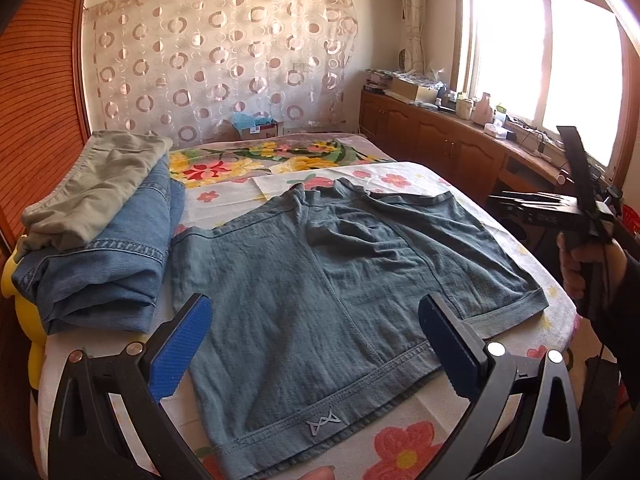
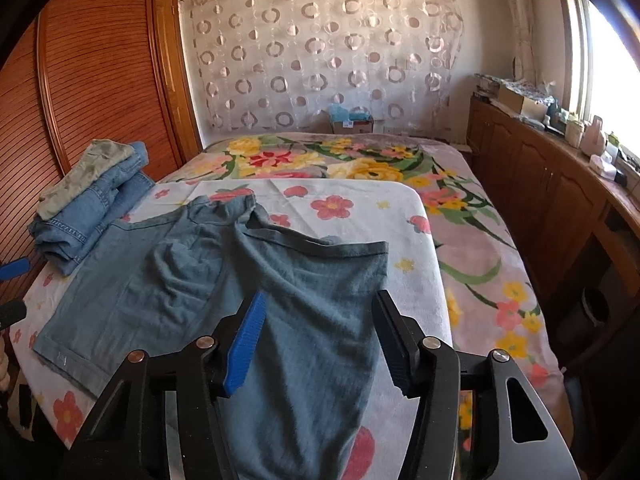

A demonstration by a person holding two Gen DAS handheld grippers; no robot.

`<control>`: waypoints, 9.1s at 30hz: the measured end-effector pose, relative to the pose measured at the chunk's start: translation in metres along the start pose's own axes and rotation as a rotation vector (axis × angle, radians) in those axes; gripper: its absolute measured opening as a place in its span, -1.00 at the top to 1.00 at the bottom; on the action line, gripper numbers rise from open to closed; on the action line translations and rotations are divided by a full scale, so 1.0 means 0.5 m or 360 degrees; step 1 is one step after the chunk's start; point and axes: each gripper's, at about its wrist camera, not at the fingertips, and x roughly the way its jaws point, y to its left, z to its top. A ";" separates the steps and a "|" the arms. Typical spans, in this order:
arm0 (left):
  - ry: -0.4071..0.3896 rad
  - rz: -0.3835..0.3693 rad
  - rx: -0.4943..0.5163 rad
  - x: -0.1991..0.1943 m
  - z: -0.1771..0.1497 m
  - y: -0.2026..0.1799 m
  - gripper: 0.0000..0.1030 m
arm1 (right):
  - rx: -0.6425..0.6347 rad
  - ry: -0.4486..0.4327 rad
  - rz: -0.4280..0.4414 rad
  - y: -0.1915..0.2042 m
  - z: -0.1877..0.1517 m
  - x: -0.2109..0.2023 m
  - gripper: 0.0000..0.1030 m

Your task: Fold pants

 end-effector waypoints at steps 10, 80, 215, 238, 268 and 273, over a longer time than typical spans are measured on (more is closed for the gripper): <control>0.0049 0.0003 -0.0022 0.019 -0.015 0.009 -1.00 | 0.0177 0.0216 -0.0005 -0.064 0.072 0.069 0.31; 0.0224 0.0051 -0.0123 -0.043 -0.178 0.104 0.78 | -0.0026 0.0036 0.0078 0.131 -0.191 -0.347 0.01; 0.0141 -0.0088 0.0066 0.077 0.017 -0.055 -0.55 | 0.0102 -0.0078 0.0226 0.098 -0.156 -0.300 0.24; 0.0101 -0.0048 -0.0022 0.065 0.018 0.009 -0.55 | -0.0152 0.0100 0.0419 0.252 -0.025 -0.053 0.53; 0.0136 -0.0064 0.0000 0.073 0.003 -0.010 -0.55 | -0.0045 0.0095 -0.0296 0.045 0.092 -0.010 0.93; 0.0143 -0.0074 0.0012 0.074 0.002 -0.017 -0.55 | -0.0006 0.0147 -0.0298 0.052 0.102 -0.011 0.85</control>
